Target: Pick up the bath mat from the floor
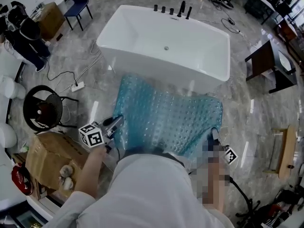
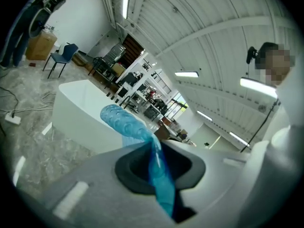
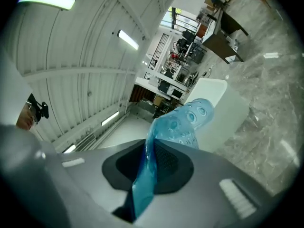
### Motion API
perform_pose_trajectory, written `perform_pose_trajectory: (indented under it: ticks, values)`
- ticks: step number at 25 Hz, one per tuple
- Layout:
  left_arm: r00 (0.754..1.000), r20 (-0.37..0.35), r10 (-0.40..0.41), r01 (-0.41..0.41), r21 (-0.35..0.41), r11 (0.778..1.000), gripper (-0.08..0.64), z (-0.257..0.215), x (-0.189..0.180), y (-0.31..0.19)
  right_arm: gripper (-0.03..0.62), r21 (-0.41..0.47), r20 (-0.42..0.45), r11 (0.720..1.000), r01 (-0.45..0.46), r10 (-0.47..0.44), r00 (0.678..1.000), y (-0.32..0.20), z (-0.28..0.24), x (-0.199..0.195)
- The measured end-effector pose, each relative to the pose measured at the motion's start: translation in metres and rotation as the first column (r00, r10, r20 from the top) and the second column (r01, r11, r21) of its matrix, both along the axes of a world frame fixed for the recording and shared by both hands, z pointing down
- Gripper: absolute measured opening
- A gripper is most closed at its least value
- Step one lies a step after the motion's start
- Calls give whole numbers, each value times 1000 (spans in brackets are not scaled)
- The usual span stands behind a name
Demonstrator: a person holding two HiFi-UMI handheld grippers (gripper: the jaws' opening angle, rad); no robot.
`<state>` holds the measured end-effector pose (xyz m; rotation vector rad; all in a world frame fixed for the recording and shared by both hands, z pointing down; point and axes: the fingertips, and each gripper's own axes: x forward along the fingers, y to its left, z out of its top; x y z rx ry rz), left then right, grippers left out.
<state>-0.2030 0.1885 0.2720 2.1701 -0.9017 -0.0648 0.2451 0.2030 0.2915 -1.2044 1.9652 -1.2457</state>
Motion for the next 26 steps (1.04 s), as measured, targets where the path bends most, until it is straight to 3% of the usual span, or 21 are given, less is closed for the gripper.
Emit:
perform_pose_trajectory:
  ticks: [10,26]
  values:
    - [999,-3,53,-53,13,999,32,-11,-22,-10,34,6,-49,1000,-11,11,999,7,-11,-40]
    - [999,-42,13,-11,53,999,34,-25,-23,-12,37,43,-81,999,4,0,997,8,-28,-32]
